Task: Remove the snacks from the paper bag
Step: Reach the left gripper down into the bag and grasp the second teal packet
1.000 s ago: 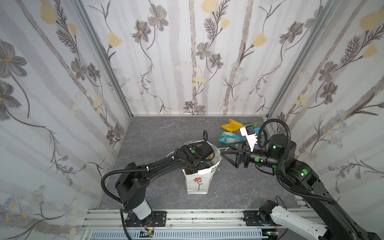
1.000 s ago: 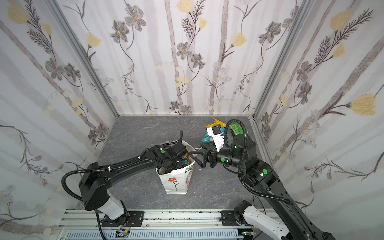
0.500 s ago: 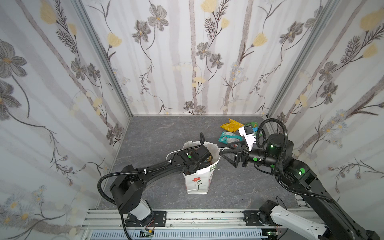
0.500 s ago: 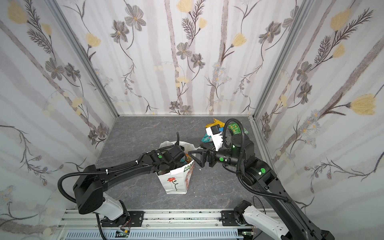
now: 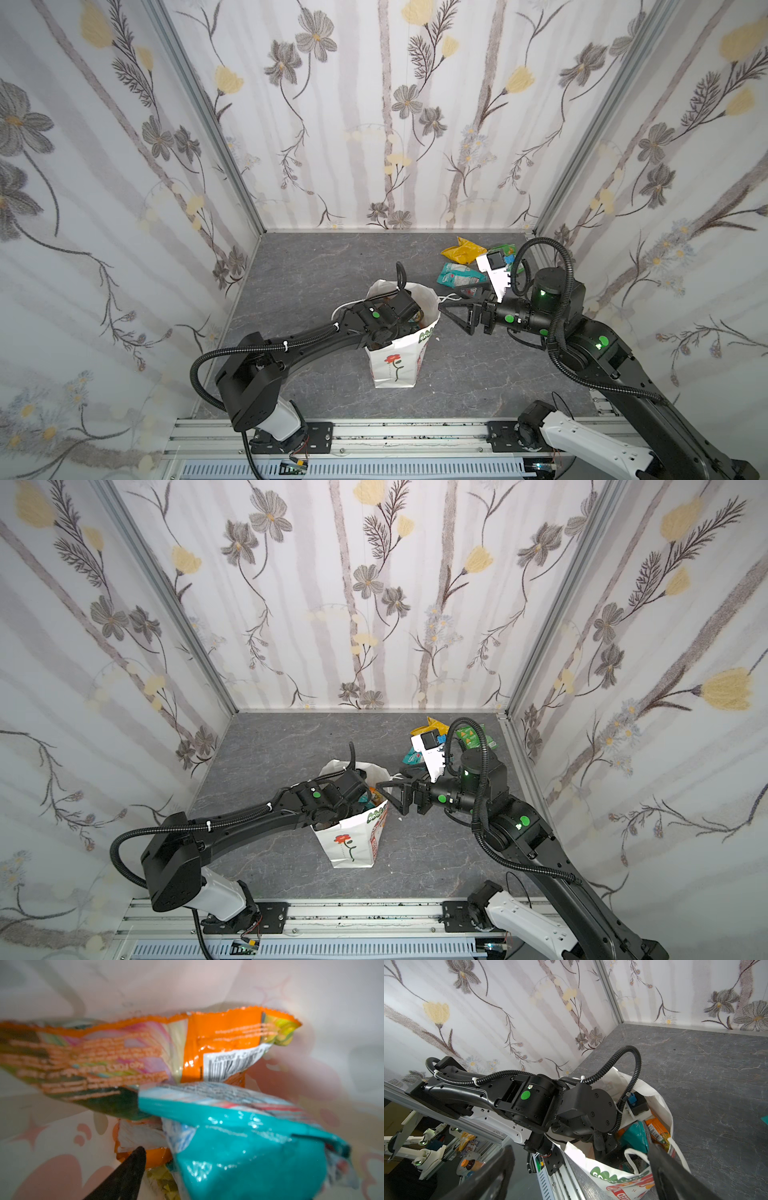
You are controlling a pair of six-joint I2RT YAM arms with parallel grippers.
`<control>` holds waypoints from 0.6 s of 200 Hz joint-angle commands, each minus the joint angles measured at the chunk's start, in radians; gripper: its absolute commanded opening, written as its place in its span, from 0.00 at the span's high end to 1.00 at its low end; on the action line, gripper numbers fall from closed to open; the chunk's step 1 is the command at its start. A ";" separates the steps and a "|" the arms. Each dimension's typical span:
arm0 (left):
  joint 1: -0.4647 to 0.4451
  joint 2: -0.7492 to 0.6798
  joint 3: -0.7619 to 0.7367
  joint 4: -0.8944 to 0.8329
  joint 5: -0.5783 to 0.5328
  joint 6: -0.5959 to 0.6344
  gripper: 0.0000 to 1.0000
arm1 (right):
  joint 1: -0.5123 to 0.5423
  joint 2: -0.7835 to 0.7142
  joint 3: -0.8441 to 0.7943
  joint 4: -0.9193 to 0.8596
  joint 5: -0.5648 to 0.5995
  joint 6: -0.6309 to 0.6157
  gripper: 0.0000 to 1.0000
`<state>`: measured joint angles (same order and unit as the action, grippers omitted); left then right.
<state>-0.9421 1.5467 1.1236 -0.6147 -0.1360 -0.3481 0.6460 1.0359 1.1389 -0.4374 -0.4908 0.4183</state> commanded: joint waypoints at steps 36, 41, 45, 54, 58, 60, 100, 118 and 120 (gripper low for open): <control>-0.004 0.073 -0.016 0.053 -0.059 -0.020 0.30 | 0.001 0.007 -0.013 0.032 0.003 -0.001 0.01; -0.005 0.073 -0.020 0.055 -0.059 -0.023 0.35 | 0.000 0.006 -0.012 0.032 0.002 -0.001 0.01; -0.006 0.073 -0.023 0.057 -0.058 -0.024 0.39 | 0.000 0.006 -0.012 0.032 0.001 -0.001 0.01; -0.006 0.068 -0.030 0.064 -0.053 -0.028 0.47 | 0.000 0.005 -0.013 0.031 0.003 -0.001 0.01; -0.006 0.066 -0.033 0.066 -0.050 -0.030 0.50 | 0.001 0.005 -0.013 0.032 0.004 -0.001 0.01; -0.006 0.064 -0.035 0.067 -0.050 -0.031 0.51 | 0.001 0.005 -0.014 0.032 0.003 -0.002 0.01; -0.006 0.038 -0.051 0.078 -0.038 -0.042 0.84 | 0.000 0.008 -0.013 0.033 0.003 0.000 0.01; -0.006 0.025 -0.048 0.075 -0.034 -0.043 0.96 | 0.000 0.007 -0.014 0.032 0.004 -0.001 0.01; -0.006 0.024 -0.048 0.075 -0.035 -0.042 0.97 | 0.000 0.006 -0.014 0.032 0.006 -0.001 0.01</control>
<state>-0.9493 1.5826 1.0798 -0.5354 -0.1596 -0.3721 0.6468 1.0405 1.1267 -0.4366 -0.4904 0.4183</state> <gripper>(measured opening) 0.115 0.994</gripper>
